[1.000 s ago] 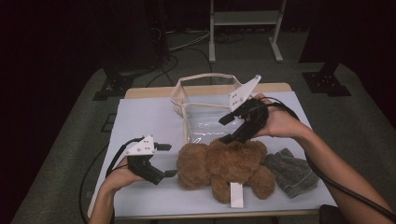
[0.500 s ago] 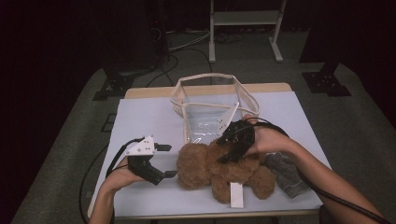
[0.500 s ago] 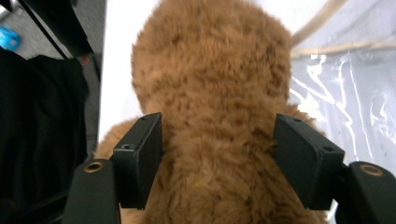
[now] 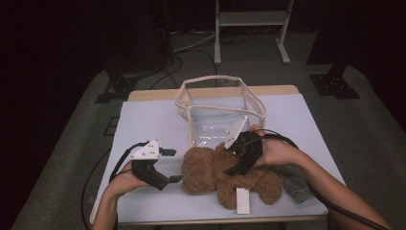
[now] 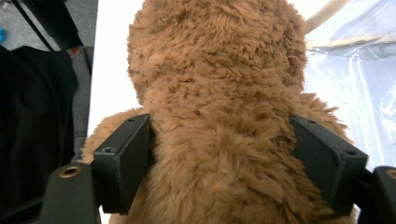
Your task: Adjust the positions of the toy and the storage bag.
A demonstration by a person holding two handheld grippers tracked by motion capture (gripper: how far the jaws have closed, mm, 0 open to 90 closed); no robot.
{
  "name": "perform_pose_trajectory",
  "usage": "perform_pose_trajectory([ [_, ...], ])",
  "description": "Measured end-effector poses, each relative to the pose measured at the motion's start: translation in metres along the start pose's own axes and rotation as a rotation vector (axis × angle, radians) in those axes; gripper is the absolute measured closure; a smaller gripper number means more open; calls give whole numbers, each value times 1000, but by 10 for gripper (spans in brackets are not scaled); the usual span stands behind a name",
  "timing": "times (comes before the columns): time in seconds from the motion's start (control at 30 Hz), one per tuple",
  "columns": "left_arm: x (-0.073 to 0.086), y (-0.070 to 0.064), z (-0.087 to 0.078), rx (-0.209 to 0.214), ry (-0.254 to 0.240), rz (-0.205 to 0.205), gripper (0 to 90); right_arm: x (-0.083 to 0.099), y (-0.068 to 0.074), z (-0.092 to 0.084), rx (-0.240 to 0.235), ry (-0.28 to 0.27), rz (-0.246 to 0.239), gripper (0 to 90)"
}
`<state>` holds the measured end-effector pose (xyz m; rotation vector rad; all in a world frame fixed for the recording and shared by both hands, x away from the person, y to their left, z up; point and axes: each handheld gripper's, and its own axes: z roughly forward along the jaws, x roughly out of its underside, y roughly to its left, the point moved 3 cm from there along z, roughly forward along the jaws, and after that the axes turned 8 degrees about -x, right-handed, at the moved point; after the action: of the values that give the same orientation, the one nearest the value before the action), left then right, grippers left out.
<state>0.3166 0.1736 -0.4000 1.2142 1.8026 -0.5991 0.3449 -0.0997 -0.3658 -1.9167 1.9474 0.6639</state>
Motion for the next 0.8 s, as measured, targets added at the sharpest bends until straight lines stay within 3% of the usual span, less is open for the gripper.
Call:
perform_pose_trajectory([
  [0.43, 2, 1, 1, 1, 4, -6, 95, 4, -1, 13, 25, 20, -7, 231],
  [0.8, 3, 1, 2, 0, 2, -14, 95, 14, 1, 19, 42, 22, -15, 378],
])
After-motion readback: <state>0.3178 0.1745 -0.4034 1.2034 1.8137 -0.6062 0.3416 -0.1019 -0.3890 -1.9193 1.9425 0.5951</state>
